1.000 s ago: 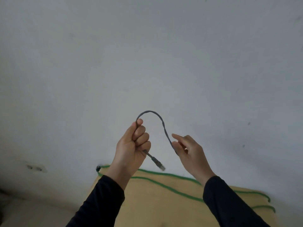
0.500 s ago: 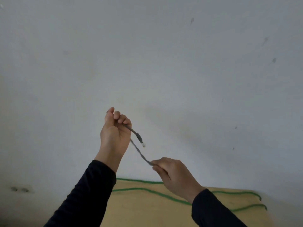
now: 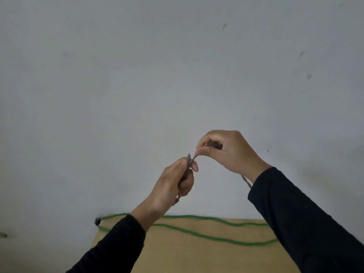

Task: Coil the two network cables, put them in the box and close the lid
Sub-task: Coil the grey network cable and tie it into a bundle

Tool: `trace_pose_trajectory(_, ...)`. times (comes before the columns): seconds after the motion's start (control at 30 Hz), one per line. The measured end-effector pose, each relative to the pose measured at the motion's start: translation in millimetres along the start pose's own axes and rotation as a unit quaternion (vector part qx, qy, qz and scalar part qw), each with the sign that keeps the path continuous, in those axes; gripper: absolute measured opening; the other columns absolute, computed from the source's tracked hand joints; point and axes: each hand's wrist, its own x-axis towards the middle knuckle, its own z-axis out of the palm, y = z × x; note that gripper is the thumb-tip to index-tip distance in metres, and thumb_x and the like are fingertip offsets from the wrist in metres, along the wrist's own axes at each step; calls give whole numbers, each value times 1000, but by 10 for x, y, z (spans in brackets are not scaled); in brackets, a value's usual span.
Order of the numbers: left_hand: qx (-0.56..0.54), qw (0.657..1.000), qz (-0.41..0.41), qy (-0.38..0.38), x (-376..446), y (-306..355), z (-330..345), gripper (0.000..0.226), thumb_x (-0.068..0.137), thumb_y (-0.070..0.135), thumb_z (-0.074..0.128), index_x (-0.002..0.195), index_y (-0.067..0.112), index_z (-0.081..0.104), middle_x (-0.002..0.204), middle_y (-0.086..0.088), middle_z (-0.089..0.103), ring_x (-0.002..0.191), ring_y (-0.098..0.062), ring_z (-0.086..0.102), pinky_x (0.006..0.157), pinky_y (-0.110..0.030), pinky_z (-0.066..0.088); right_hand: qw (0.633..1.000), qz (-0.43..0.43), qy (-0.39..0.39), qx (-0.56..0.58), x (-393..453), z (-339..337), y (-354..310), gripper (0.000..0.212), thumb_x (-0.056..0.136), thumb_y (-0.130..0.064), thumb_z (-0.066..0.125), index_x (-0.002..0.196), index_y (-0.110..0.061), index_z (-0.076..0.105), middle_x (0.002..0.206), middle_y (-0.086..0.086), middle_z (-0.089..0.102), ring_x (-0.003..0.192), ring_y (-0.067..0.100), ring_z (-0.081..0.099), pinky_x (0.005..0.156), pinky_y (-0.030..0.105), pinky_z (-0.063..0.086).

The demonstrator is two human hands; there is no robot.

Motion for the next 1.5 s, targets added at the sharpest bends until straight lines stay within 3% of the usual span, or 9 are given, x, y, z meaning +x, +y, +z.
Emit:
trace_pose_trajectory(0.23,-357,932,42,57,144,489,-42,28,91,32,36,78,15,53,54,8,10,42,-7,7,35,-16,16,993,53,66,88,-127,214,196,24,94,-18,50,112,-21,66,43,-25,47,45,2,40,57,11,34)
trace_pose_trajectory(0.33,-476,863,145,93,301,837,-353,35,99,28,27,85,15,57,49,7,15,38,-7,14,33,-15,23,994,72,52,59,-278,346,307,28,95,-17,49,120,-20,61,76,-36,58,70,-14,55,76,3,39)
trace_pose_trajectory(0.4,-495,844,175,107,367,959,-472,37,101,29,26,91,14,58,45,8,24,36,-7,23,37,-15,26,997,59,28,32,-348,431,326,30,95,-18,49,124,-18,58,105,-17,64,90,-15,57,82,1,39)
trace_pose_trajectory(0.57,-403,880,187,166,445,965,-379,30,102,33,27,97,21,54,51,9,32,45,-6,32,50,-16,35,991,-56,-47,-115,-382,610,64,33,95,-32,41,121,-19,58,98,1,72,85,18,64,79,37,52)
trace_pose_trajectory(0.7,-103,953,187,216,398,741,-336,30,101,34,22,98,24,51,54,12,44,53,-8,40,62,-22,37,980,-128,-41,-147,-305,472,-218,32,92,-36,41,93,-13,63,74,-1,66,65,19,57,62,37,49)
trace_pose_trajectory(0.9,148,969,158,115,110,430,-120,30,102,28,25,100,18,53,62,0,55,58,-14,50,61,-22,41,992,-103,12,-66,-77,-24,-520,16,83,-25,67,76,-11,70,56,-8,56,48,6,44,49,12,33)
trace_pose_trajectory(1.2,-104,992,63,-12,-48,415,200,39,92,36,28,95,18,63,50,12,22,42,-5,18,46,-17,20,997,-41,38,49,112,-277,-447,19,70,-37,74,71,-18,68,76,5,70,78,26,65,78,39,53)
trace_pose_trajectory(1.33,-249,966,24,-56,-64,530,207,40,95,39,33,101,21,69,55,9,11,44,-7,10,45,-18,16,993,-20,57,98,110,-256,-319,17,77,-39,64,78,-23,70,59,-12,57,57,9,49,57,19,42)
trace_pose_trajectory(1.5,-313,946,55,-57,0,768,169,42,97,37,24,115,22,59,55,8,12,44,-7,10,46,-17,17,989,62,69,112,-36,-78,-34,19,88,-41,53,92,-40,71,54,-11,44,51,9,37,53,21,33)
